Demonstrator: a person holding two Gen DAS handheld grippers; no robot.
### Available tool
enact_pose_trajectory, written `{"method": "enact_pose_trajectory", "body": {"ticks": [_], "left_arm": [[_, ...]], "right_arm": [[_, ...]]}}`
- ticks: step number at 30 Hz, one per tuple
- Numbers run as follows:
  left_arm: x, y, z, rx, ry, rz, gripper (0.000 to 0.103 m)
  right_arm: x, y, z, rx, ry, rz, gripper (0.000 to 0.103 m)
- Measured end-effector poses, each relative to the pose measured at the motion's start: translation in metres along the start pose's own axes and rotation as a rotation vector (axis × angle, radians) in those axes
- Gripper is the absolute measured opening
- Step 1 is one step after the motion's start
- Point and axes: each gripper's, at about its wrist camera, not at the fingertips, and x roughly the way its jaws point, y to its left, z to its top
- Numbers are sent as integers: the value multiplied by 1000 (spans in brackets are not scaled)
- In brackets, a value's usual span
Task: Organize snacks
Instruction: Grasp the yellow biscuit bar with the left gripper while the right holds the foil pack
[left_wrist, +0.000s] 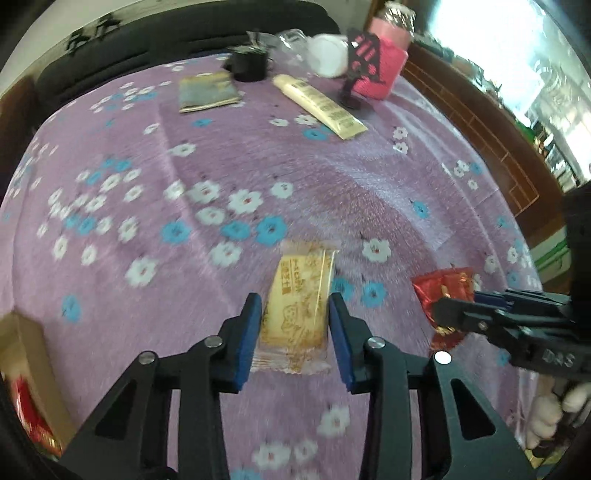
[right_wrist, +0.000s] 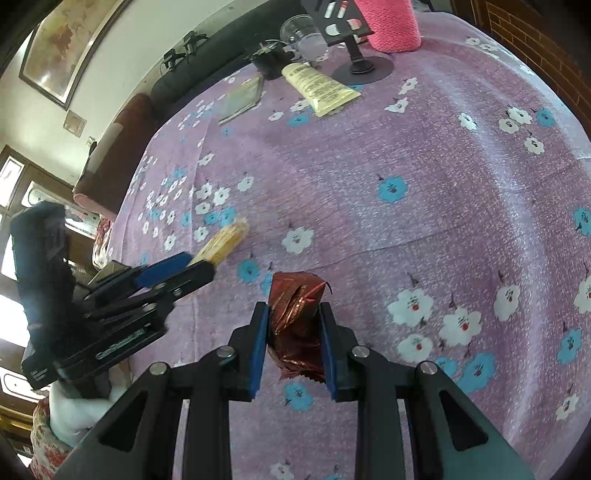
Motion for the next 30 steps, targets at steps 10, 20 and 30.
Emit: {"method": "enact_pose_trajectory", "body": {"ticks": [10,20,30], "left_arm": [[-82,43,-58,-182,-79,43,33],[-46,33,-66,-140,-35,-38,66],[23,-11,-37,92,24,98,62]], "right_arm": [[16,55,-19,-80,46,82,25],[20,77,-42,-91,64,56,25],[1,47,-59,-21,33,8,25]]}}
